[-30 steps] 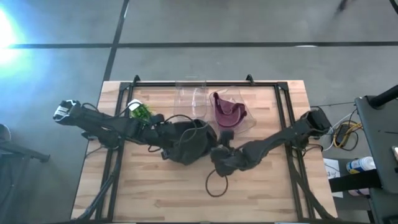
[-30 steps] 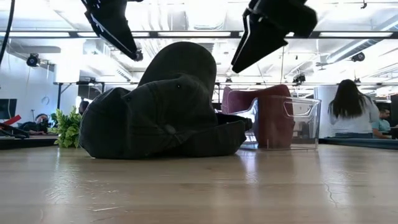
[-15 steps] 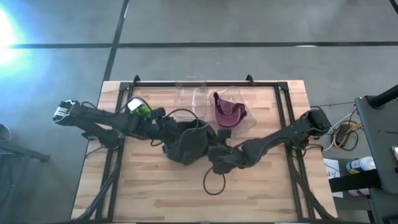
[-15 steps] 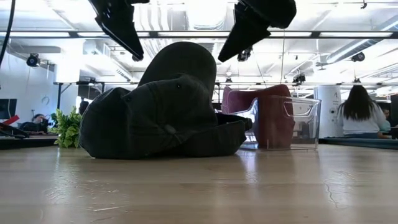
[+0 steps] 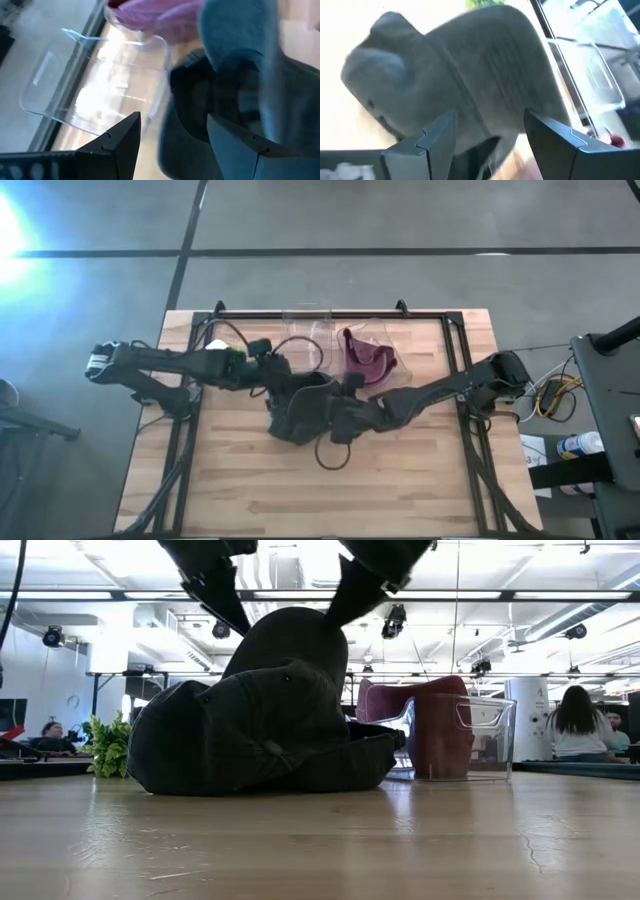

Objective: Pick & Place hat
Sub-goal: Put the bottom black cap into the left transparent bin

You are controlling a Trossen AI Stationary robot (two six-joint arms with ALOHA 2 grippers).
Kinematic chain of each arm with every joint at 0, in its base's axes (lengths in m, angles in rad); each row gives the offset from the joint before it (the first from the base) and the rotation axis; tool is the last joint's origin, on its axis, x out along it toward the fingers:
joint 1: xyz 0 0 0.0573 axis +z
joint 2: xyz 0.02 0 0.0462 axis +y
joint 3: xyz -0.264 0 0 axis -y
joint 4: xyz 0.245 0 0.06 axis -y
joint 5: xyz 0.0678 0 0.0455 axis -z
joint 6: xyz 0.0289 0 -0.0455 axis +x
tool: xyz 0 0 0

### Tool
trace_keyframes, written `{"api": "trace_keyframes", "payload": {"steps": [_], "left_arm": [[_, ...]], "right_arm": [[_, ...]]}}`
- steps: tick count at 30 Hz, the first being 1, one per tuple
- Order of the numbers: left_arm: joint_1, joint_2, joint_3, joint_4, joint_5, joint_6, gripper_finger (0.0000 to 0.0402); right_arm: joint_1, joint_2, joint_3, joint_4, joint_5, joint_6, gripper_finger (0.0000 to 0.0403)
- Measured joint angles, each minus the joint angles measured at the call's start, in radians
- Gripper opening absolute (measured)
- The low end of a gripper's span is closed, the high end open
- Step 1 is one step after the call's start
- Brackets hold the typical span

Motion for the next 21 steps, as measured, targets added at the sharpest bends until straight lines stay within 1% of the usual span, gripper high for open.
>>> {"api": "trace_keyframes", "payload": {"steps": [2,5,8,12,15,18,21], "left_arm": [[0.038,0.0,0.0,0.03,0.026,0.03,0.0222],[0.102,0.0,0.0,0.06,0.122,0.081,0.0222],[0.165,0.0,0.0,0.078,0.199,0.12,0.0222],[0.239,0.001,0.0,0.09,0.225,0.212,0.0222],[0.291,0.018,0.0,0.119,0.293,0.282,0.0222],[0.33,0.062,0.0,0.173,0.356,0.325,0.0222],[0.347,0.125,0.0,0.21,0.391,0.359,0.0222]], "right_arm": [[-0.022,0.0,0.007,0.04,-0.046,-0.04,0.0224],[-0.055,0.0,0.023,0.076,-0.109,-0.053,0.0224],[-0.067,0.0,0.035,0.075,-0.11,-0.058,0.0224],[-0.067,0.0,0.034,0.083,-0.115,-0.073,0.0224],[-0.068,0.006,0.018,0.098,-0.125,-0.071,0.0224],[-0.065,0.017,0.014,0.091,-0.147,-0.07,0.0224],[-0.049,0.026,0.007,0.043,-0.166,-0.045,0.0224]]}}
